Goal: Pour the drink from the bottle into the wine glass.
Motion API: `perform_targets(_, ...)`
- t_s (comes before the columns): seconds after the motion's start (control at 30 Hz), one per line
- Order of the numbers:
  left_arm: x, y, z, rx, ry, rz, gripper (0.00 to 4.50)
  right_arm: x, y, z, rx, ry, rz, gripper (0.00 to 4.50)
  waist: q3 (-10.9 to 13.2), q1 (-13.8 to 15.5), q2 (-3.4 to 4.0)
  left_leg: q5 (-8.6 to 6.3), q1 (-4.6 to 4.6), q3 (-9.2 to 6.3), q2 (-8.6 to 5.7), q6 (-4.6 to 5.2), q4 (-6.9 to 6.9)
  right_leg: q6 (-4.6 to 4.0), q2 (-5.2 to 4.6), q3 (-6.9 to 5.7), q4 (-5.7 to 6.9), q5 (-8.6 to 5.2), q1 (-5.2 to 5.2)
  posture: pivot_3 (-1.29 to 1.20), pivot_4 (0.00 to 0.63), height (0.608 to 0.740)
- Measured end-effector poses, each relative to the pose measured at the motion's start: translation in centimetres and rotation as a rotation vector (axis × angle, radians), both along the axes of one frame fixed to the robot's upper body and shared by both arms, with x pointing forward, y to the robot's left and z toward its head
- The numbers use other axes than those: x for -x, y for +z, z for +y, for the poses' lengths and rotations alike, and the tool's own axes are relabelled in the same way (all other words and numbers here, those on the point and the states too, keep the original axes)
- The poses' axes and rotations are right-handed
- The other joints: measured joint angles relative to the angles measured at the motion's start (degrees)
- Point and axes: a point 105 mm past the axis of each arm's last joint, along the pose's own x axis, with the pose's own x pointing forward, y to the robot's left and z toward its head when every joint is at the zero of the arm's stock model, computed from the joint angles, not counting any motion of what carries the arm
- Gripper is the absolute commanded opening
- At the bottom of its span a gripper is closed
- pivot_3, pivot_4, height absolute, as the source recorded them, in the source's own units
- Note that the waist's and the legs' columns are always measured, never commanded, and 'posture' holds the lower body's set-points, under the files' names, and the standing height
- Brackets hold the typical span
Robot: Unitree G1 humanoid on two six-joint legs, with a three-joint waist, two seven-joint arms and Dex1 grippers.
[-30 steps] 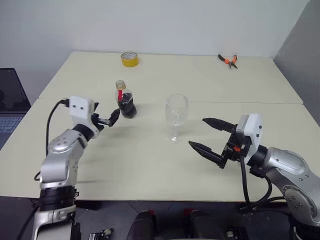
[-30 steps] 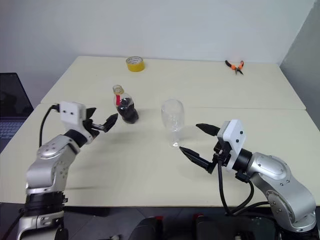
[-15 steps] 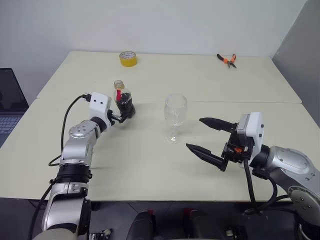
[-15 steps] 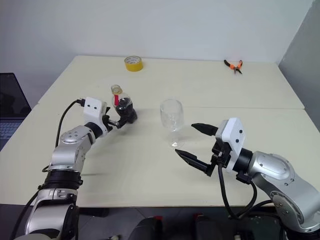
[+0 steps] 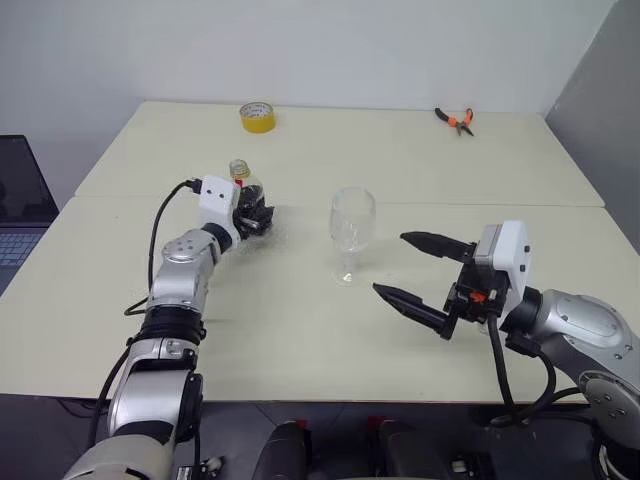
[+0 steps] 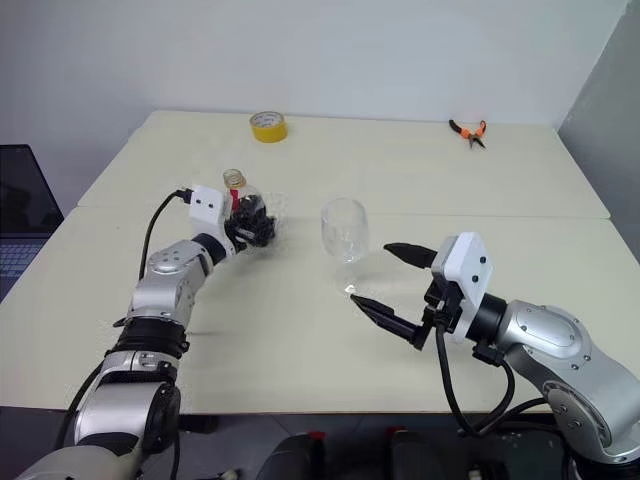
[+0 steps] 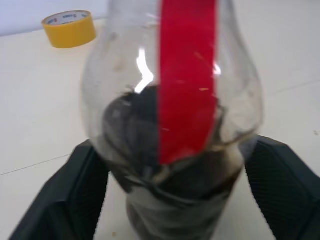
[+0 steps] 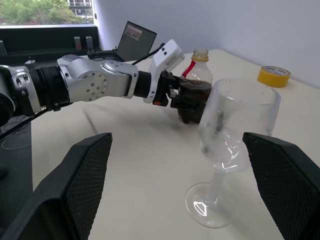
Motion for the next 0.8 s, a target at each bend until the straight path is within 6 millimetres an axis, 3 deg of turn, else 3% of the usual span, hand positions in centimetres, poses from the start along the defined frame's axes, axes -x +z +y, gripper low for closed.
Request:
perform_targets(0.2,0.0,0.1,0.2,0.018,0.006,-0.006,1.52,0.0,0.1,0.0,-0.001,-0.001,-0.004,4.5,0.01,0.1,-0.02,0.0,-0.01,0.0,0.0,0.0,0.01,0.0,0.0,0.0,0.0,0.0,0.0,0.0,0.15,0.74)
perform_targets(0.3,0.0,0.1,0.1,0.028,0.003,-0.005,1.03,-0.1,0.3,0.1,-0.001,0.001,-0.013,4.5,0.01,0.08,-0.02,0.0,0.0,0.0,0.0,0.0,0.02,0.0,0.0,0.0,0.0,0.0,0.0,0.0,0.15,0.74)
perform_targets(0.53,0.3,0.6,-0.5,0.037,-0.032,-0.011,0.9,-0.1,0.3,0.1,-0.005,-0.006,-0.016,4.5,0.05,0.1,-0.08,0.01,-0.03,-0.01,0.0,-0.01,0.02,0.0,-0.01,-0.01,0.0,0.0,-0.02,0.0,0.15,0.74)
perform_targets(0.8,1.2,4.5,-3.0,-0.01,-0.146,-0.137,0.85,-0.3,0.4,0.0,-0.018,-0.024,-0.017,4.5,0.06,0.16,-0.1,0.01,-0.05,-0.02,0.0,-0.01,0.03,0.0,-0.01,0.0,0.0,0.0,-0.02,0.0,0.15,0.74)
